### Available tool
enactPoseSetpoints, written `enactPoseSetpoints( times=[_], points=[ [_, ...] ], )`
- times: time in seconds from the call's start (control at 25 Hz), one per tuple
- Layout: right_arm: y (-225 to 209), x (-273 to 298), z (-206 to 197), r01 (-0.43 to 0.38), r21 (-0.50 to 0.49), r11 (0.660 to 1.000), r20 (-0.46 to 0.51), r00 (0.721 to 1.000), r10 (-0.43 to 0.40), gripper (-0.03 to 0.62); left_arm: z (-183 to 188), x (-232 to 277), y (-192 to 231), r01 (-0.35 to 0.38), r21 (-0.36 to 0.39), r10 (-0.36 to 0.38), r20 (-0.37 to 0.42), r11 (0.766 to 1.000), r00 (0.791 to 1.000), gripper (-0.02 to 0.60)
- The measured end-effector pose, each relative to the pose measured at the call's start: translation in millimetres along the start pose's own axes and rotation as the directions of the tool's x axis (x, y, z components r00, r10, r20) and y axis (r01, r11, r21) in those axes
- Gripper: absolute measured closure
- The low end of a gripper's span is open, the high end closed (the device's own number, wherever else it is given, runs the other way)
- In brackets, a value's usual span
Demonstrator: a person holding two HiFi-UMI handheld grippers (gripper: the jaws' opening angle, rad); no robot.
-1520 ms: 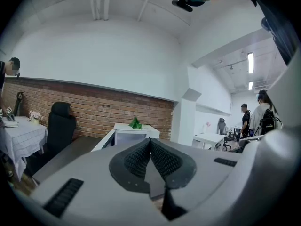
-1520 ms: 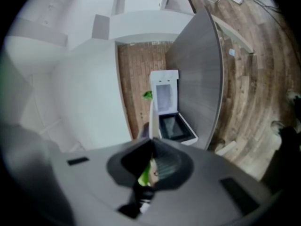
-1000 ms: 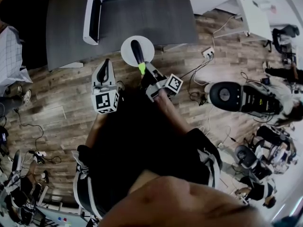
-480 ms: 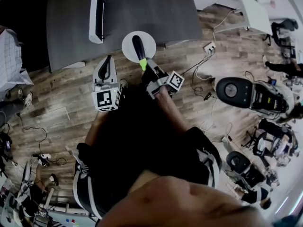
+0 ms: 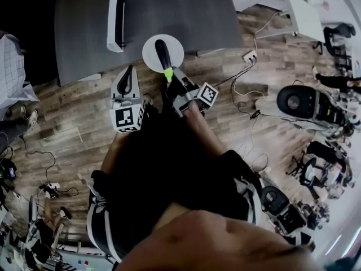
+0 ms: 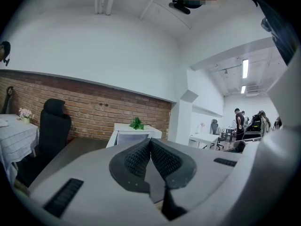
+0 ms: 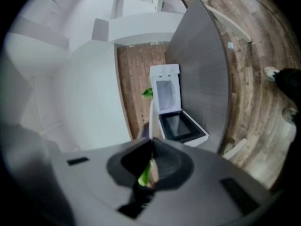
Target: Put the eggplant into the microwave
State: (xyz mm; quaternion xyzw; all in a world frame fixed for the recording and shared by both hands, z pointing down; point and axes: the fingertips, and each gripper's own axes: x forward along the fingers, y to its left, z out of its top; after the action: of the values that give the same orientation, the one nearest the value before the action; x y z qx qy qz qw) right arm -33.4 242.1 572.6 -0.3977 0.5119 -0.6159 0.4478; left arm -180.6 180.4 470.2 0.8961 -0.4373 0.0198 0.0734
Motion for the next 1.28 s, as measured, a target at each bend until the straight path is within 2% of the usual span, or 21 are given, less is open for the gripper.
enactPoseSetpoints(
  times=[0.24,0.64,0.92,1.28],
  points=[
    [-3,20,17,0.014,0.008,1.000,-0.034,0.999,-0.014,0.557,-1,24,2,-0.019,-0.005,0.019,-0.022,1.000,1.000,0.546],
    [5,69,75,0.029,-0.012,1.000,-0.107,0.994,-0.030,0.557,6,92,9,-0.094,-0.020,0.093,-0.016,0.995,0.995,0.546],
    [19,96,131,0.026,-0.018,0.999,-0.158,0.987,-0.029,0.557,20,146,-7,-0.139,-0.017,0.139,0.000,0.990,0.990,0.546],
    [18,130,186,0.051,-0.022,0.998,-0.241,0.969,-0.054,0.557,27,196,-21,-0.221,-0.016,0.221,-0.009,0.975,0.975,0.546]
  ],
)
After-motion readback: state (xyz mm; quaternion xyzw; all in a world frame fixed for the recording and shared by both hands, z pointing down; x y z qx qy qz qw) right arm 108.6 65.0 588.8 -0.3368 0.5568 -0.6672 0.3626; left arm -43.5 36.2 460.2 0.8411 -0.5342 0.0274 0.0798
